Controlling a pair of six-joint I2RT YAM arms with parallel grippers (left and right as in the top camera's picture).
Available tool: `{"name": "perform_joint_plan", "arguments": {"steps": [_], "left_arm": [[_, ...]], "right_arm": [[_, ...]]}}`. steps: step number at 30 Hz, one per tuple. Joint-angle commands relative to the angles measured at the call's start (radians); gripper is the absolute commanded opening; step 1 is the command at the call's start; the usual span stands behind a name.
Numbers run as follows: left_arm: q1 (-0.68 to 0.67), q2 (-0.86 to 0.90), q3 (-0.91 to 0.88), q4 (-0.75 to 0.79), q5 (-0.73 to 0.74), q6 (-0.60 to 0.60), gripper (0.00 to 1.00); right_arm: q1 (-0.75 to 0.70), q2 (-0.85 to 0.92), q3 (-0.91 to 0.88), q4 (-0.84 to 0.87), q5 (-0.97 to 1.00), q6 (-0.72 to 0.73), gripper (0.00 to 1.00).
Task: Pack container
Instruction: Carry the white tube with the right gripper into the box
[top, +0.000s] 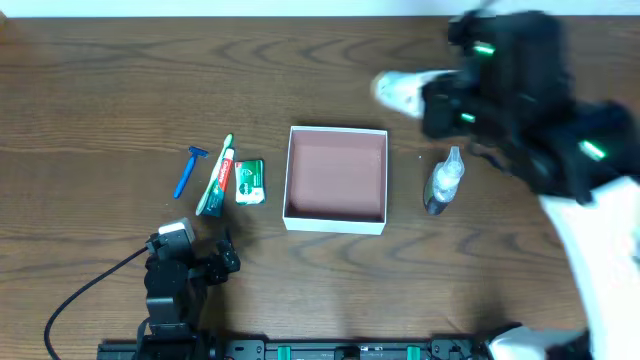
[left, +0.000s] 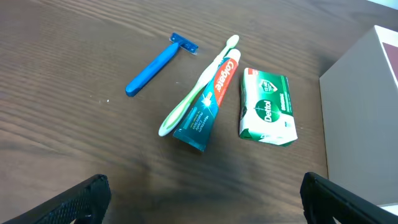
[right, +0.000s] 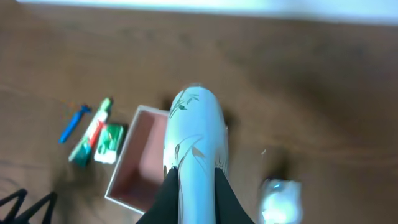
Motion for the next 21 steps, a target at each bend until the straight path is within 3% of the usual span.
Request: {"name": "perform_joint_plan", "arguments": {"steps": [1, 12, 21], "left_arm": [[-0.004, -0.008, -0.016, 0.001, -0.001, 0.001, 0.98], [-0.004, -0.008, -0.016, 0.000, -0.002, 0.001, 0.98], [-0.004, -0.008, -0.016, 0.000, -0.002, 0.001, 0.98]], "right_arm": [[0.035, 0.119, -0.017, -0.008, 0.002, 0.079, 0.01], [0.053, 0.355, -0.017, -0.018, 0.006, 0.098, 0.01], [0.058, 0.406, -0.017, -0.029, 0.042, 0.102, 0.05]]}}
